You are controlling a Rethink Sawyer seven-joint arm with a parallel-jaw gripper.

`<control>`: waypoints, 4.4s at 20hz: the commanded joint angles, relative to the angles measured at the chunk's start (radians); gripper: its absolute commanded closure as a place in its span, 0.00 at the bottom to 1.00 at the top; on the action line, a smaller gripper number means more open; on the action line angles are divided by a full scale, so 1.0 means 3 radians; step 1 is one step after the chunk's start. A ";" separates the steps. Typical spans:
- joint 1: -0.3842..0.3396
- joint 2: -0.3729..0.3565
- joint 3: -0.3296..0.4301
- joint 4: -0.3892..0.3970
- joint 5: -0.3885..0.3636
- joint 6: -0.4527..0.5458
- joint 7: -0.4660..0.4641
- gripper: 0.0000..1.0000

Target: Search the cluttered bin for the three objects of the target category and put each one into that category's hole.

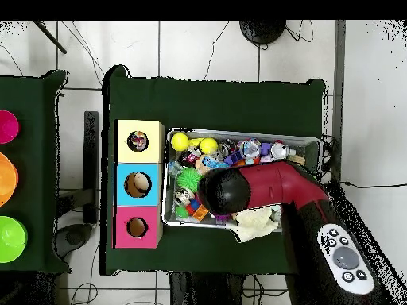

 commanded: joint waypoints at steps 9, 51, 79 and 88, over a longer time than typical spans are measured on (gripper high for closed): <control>0.0196 0.0481 0.0026 -0.0750 0.0050 0.0247 -0.0098 0.00; -0.0027 0.1515 -0.0162 -0.1164 -0.0505 -0.0701 -0.0198 0.00; -0.0379 0.1972 -0.0021 -0.1574 -0.0694 -0.0626 -0.0865 0.00; -0.0460 0.1896 0.0082 -0.1673 -0.0767 -0.0413 -0.1044 0.00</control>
